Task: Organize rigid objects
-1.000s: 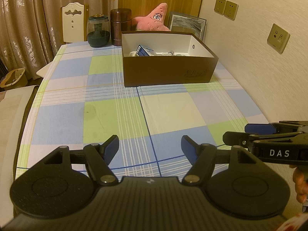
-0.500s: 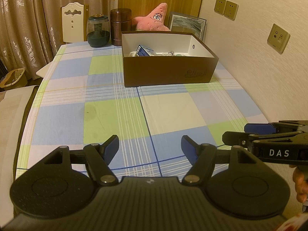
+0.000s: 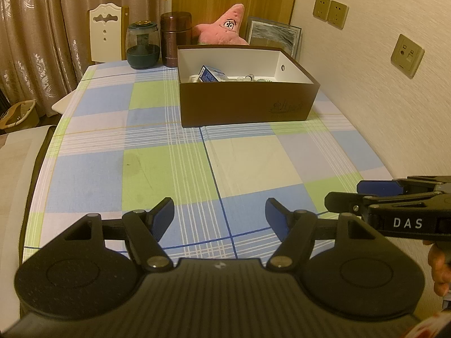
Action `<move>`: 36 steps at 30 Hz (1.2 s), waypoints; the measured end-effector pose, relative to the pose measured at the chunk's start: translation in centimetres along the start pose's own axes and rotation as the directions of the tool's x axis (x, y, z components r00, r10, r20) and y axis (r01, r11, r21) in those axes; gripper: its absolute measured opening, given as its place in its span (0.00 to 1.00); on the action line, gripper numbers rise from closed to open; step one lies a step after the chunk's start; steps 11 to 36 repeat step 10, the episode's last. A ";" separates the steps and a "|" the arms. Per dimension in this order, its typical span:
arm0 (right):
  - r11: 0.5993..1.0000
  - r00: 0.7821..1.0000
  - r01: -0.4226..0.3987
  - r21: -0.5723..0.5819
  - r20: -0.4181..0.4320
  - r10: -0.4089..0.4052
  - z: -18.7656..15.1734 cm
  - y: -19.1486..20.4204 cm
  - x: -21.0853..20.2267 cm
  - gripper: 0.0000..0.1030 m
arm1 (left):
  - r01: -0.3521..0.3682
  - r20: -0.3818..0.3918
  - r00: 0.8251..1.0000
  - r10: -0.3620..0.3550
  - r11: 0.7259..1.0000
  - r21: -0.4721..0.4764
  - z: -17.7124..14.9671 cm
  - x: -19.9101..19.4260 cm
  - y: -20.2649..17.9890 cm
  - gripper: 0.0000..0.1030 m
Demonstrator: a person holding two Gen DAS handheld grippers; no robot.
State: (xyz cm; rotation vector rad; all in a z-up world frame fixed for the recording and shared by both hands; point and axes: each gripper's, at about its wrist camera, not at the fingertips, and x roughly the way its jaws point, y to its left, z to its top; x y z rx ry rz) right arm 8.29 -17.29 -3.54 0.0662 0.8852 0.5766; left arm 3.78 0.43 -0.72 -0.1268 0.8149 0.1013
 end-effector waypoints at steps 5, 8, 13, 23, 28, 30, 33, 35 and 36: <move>1.000 1.000 0.001 0.000 0.000 -0.001 0.0 0.0 0.0 0.60 | 0.005 0.004 1.000 -0.005 1.000 0.001 0.0 0.0 -0.1 0.67; 1.000 1.000 0.002 0.001 -0.002 -0.002 -0.1 0.0 0.1 0.60 | 0.008 0.005 1.000 -0.008 1.000 0.004 0.1 0.1 -0.2 0.67; 1.000 1.000 0.003 0.002 -0.005 -0.003 -0.1 0.1 0.3 0.60 | 0.013 -0.005 1.000 -0.013 1.000 0.002 0.2 0.3 -0.1 0.67; 1.000 1.000 0.003 0.002 -0.005 -0.003 -0.1 0.1 0.3 0.60 | 0.013 -0.005 1.000 -0.013 1.000 0.002 0.2 0.3 -0.1 0.67; 1.000 1.000 0.003 0.002 -0.005 -0.003 -0.1 0.1 0.3 0.60 | 0.013 -0.005 1.000 -0.013 1.000 0.002 0.2 0.3 -0.1 0.67; 1.000 1.000 0.003 0.002 -0.005 -0.003 -0.1 0.1 0.3 0.60 | 0.013 -0.005 1.000 -0.013 1.000 0.002 0.2 0.3 -0.1 0.67; 1.000 1.000 0.003 0.002 -0.005 -0.003 -0.1 0.1 0.3 0.60 | 0.013 -0.005 1.000 -0.013 1.000 0.002 0.2 0.3 -0.1 0.67; 1.000 1.000 0.003 0.002 -0.005 -0.003 -0.1 0.1 0.3 0.60 | 0.013 -0.005 1.000 -0.013 1.000 0.002 0.2 0.3 -0.1 0.67; 1.000 1.000 0.003 0.002 -0.005 -0.003 -0.1 0.1 0.3 0.60 | 0.013 -0.005 1.000 -0.013 1.000 0.002 0.2 0.3 -0.1 0.67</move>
